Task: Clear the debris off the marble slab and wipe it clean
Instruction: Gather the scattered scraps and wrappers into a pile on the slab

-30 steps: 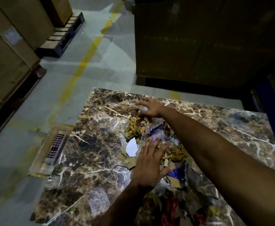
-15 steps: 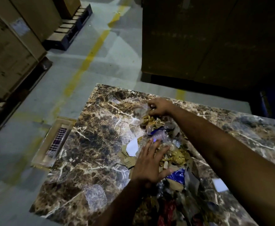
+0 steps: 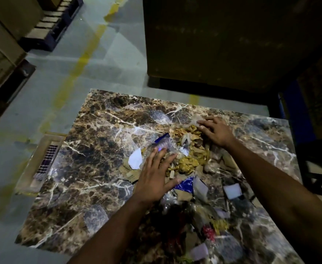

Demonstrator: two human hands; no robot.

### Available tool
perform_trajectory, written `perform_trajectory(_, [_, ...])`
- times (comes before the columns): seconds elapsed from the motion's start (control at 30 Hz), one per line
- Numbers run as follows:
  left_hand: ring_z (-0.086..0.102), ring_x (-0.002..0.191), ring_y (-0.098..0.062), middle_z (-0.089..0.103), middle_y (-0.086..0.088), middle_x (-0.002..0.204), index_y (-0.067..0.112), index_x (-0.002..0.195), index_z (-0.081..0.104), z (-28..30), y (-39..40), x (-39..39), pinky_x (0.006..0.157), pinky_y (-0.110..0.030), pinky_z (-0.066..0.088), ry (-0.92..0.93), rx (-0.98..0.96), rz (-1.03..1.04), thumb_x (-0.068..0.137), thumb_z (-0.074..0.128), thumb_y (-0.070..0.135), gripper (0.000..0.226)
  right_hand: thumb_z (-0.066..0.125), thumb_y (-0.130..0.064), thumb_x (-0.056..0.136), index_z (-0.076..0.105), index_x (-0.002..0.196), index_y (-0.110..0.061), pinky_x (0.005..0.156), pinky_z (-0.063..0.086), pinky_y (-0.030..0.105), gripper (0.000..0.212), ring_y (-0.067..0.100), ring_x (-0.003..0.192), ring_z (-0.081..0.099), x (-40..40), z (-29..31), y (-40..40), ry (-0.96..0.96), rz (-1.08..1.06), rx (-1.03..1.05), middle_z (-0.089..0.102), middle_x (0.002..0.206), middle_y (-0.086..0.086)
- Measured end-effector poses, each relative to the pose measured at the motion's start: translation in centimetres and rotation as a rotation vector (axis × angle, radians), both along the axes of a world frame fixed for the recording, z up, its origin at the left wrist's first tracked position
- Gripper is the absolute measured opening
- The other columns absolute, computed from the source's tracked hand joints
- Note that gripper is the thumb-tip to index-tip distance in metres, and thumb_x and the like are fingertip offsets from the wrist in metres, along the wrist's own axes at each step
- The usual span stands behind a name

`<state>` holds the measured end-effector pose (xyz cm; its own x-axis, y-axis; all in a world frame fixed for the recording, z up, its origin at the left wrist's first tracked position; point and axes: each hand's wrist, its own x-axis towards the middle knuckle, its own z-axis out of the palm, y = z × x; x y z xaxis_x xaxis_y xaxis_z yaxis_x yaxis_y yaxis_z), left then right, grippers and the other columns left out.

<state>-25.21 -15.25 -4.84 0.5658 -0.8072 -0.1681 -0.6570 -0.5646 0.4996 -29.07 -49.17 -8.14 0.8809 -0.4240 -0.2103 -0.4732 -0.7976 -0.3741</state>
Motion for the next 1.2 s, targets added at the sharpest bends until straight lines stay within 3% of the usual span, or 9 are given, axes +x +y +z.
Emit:
perform_trajectory(0.27, [-0.013,0.153,-0.016,-0.007,0.015,0.166,0.05,0.155,0.007,0.0,0.0,-0.2,0.119,-0.053,0.012,0.018,-0.015,0.019,0.091,0.046,0.074,0.078,0.027,-0.069,0.095,0.06,0.135,-0.028,0.113,0.03,0.062,0.066,0.034,0.142,0.031,-9.9,-2.2,6.1,-0.162,-0.326,0.023,0.037,0.155,0.003])
perform_trajectory(0.53, [-0.008,0.154,-0.023,-0.004,0.009,0.168,0.047,0.156,0.011,-0.2,0.0,-0.4,0.12,-0.054,0.01,0.014,-0.028,0.029,0.089,0.049,0.073,0.081,0.024,-0.066,0.097,0.05,0.144,-0.039,0.121,0.012,0.062,0.06,0.033,0.151,0.022,-16.0,-2.4,7.6,-0.204,-0.557,-0.057,0.032,0.164,0.003])
perform_trajectory(0.67, [-0.008,0.154,-0.023,-0.003,0.008,0.168,0.046,0.156,0.011,-0.2,0.1,-0.6,0.12,-0.056,0.01,0.017,-0.035,0.036,0.09,0.052,0.07,0.081,0.015,-0.071,0.096,0.034,0.155,-0.038,0.123,0.012,0.059,0.07,0.034,0.154,0.019,-17.3,-3.2,9.5,-0.177,-0.481,0.077,0.03,0.166,0.006])
perform_trajectory(0.8, [-0.008,0.154,-0.024,-0.002,0.008,0.168,0.046,0.156,0.012,-0.3,0.0,-0.6,0.12,-0.057,0.009,0.022,-0.052,0.037,0.09,0.054,0.068,0.081,0.022,-0.072,0.098,0.031,0.154,-0.047,0.12,0.021,0.064,0.062,0.026,0.151,0.027,-14.9,-2.7,10.1,-0.379,-0.575,0.293,0.03,0.166,-0.002])
perform_trajectory(0.9, [-0.007,0.154,-0.025,-0.002,0.007,0.169,0.046,0.156,0.012,-0.3,-0.1,-0.6,0.119,-0.06,0.011,0.015,-0.041,0.038,0.09,0.054,0.069,0.082,0.025,-0.067,0.101,0.025,0.152,-0.055,0.118,0.024,0.065,0.053,0.025,0.15,0.029,-12.7,-2.1,9.6,-0.4,-0.523,0.345,0.027,0.167,-0.005])
perform_trajectory(1.0, [-0.008,0.154,-0.024,-0.003,0.007,0.168,0.046,0.156,0.012,-0.4,-0.1,-0.5,0.118,-0.06,0.011,0.015,-0.038,0.037,0.09,0.053,0.07,0.081,0.028,-0.07,0.098,0.027,0.153,-0.052,0.119,0.025,0.057,0.058,0.027,0.15,0.028,-10.4,-1.4,9.5,-0.386,-0.443,0.406,0.026,0.167,-0.001])
perform_trajectory(1.07, [-0.008,0.154,-0.023,-0.003,0.008,0.168,0.046,0.156,0.012,-0.5,-0.1,-0.5,0.118,-0.059,0.01,0.018,-0.04,0.04,0.09,0.053,0.07,0.08,0.031,-0.079,0.092,0.031,0.144,-0.064,0.119,0.027,0.058,0.054,0.03,0.149,0.03,-8.8,-0.6,9.5,-0.358,-0.44,0.502,0.029,0.165,0.003])
perform_trajectory(1.13, [-0.009,0.154,-0.023,-0.003,0.009,0.168,0.047,0.156,0.012,-0.7,-0.1,-0.5,0.119,-0.058,0.01,0.024,-0.045,0.041,0.09,0.053,0.069,0.08,0.037,-0.066,0.099,0.035,0.133,-0.075,0.117,0.029,0.059,0.035,0.03,0.148,0.03,-7.6,0.3,9.5,-0.367,-0.397,0.625,0.027,0.166,0.003])
perform_trajectory(1.2, [-0.01,0.154,-0.022,-0.004,0.01,0.168,0.048,0.155,0.013,-0.7,-0.2,-0.5,0.119,-0.056,0.01,0.033,-0.049,0.042,0.09,0.054,0.069,0.08,0.042,-0.041,0.106,0.046,0.137,-0.061,0.111,0.04,0.053,0.038,0.028,0.142,0.039,-6.6,1.2,9.7,-0.396,-0.335,0.708,0.03,0.163,0.002])
